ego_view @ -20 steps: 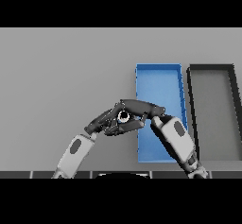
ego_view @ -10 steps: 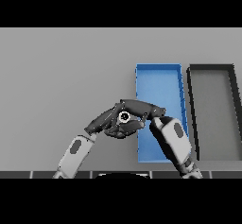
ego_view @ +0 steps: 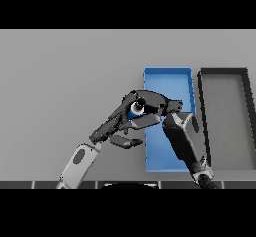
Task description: Pick up the blue pipe and place it into the blue bin.
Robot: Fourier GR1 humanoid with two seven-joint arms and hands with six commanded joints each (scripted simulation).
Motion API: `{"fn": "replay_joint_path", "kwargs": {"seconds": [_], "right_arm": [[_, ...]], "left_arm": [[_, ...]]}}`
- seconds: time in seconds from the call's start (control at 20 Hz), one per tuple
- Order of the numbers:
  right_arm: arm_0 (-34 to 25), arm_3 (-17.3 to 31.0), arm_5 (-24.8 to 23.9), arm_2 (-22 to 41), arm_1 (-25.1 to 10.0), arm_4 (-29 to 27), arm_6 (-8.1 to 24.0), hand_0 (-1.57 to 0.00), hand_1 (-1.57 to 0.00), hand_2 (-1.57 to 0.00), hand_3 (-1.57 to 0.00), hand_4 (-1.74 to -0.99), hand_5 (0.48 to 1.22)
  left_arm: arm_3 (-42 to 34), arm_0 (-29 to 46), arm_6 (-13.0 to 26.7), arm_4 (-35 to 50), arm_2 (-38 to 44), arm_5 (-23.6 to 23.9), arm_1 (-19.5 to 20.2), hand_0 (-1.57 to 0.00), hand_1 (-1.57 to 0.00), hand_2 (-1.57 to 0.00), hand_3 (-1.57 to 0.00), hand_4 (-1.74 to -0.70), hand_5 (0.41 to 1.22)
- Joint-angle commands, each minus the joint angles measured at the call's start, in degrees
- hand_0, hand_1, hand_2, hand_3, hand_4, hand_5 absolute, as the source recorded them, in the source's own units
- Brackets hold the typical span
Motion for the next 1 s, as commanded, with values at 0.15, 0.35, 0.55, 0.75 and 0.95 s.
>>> {"fn": "replay_joint_path", "kwargs": {"seconds": [0.15, 0.35, 0.55, 0.75, 0.95], "right_arm": [[-15.3, 8.2, -8.4, -10.5, -5.7, -0.1, -9.0, -1.57, -1.57, -1.57, -1.57, -1.741, 1.221], [-22.8, 23.2, -8.3, -15.7, -11.7, 3.9, -10.0, -1.57, -1.57, -1.57, -1.57, -1.741, 1.221], [-22.0, 33.4, -5.5, -17.8, -15.6, 9.9, -13.8, -1.57, -1.57, -1.57, -1.57, -1.741, 1.221], [-16.6, 36.5, -5.9, -18.3, -16.8, 11.6, -12.9, -1.57, -1.57, -1.57, -1.57, -1.741, 1.221], [-9.1, 34.8, -6.4, -17.0, -17.1, 13.1, -10.9, -1.57, -1.57, -1.57, -1.57, -1.741, 1.221]], "left_arm": [[-0.3, 0.2, 3.0, 0.3, -0.2, -0.4, 0.1, 0.0, 0.0, 0.0, 0.0, -0.9, 0.432], [-0.1, -0.8, 3.7, 0.5, 0.2, -0.8, 0.3, 0.0, 0.0, 0.0, 0.0, -0.89, 0.421], [-0.1, 0.0, 2.0, -0.6, -0.1, -0.5, 1.0, 0.0, 0.0, 0.0, 0.0, -0.88, 0.412], [-1.2, 0.6, 2.2, -0.7, -0.5, -0.8, 1.5, 0.0, 0.0, 0.0, 0.0, -0.87, 0.419], [-0.6, 0.3, 2.4, -0.2, 0.1, -0.7, 1.1, 0.0, 0.0, 0.0, 0.0, -0.87, 0.422]]}}
